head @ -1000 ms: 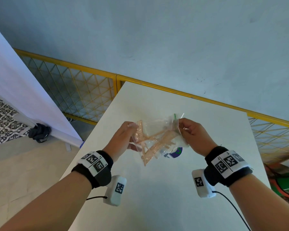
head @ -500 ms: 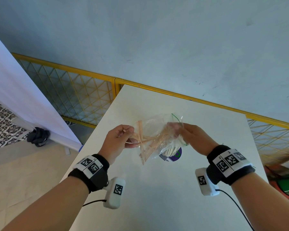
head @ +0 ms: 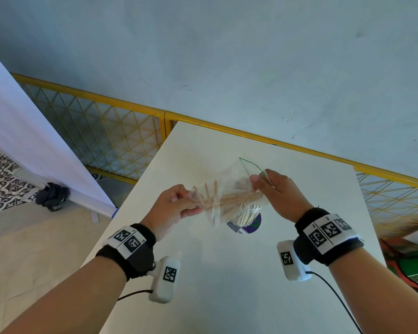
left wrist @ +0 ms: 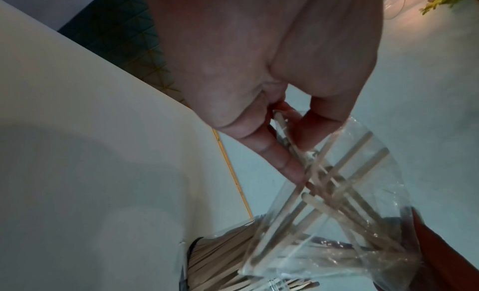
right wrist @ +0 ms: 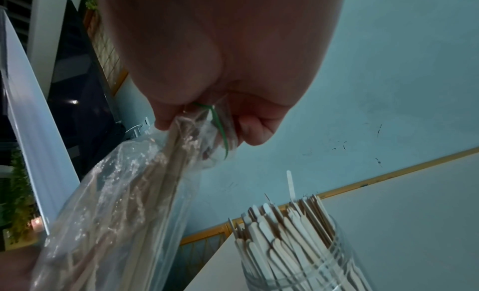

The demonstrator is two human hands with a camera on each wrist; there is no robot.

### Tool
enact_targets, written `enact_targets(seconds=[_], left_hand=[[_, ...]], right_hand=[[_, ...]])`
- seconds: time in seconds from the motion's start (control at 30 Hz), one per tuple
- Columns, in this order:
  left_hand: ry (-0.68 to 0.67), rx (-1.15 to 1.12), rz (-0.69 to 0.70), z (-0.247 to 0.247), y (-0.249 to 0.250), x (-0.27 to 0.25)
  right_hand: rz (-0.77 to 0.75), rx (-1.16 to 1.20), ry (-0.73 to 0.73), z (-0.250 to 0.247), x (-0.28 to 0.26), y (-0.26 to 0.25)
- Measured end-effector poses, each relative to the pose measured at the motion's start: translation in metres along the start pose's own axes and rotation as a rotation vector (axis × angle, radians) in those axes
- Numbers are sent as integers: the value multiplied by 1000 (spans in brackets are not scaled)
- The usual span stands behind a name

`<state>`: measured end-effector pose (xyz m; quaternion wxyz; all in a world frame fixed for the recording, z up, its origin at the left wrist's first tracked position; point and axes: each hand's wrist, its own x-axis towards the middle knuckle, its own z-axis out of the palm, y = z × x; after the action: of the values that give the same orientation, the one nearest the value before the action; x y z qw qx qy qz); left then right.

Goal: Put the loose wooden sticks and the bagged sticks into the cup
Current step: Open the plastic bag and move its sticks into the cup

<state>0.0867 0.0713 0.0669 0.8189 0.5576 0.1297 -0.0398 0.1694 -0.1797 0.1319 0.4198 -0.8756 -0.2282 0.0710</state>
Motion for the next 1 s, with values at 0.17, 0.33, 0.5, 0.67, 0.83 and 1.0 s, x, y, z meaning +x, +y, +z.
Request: enact_targets(seconds=[0.17,0.33,0.5,0.67,0.83,1.0], left_hand=[[-118,-3,-49,1,-3,1],[-246,120,-179,7,-2,2],[-293,114,-204,19,-2,1],[-215,283,-57,19,-2,-3],[-249,370,-11,23,2,-3],[-208,367,52,23,7,-7]], right_hand=[[56,160,-29,3,2,1],[78,257,20,9,-2,-1],[91,283,-8,15,-3,-2],[82,376,-140,1,0,-13],[154,609,-342,9,0,-23],[115,342,-355,16,2,-26]])
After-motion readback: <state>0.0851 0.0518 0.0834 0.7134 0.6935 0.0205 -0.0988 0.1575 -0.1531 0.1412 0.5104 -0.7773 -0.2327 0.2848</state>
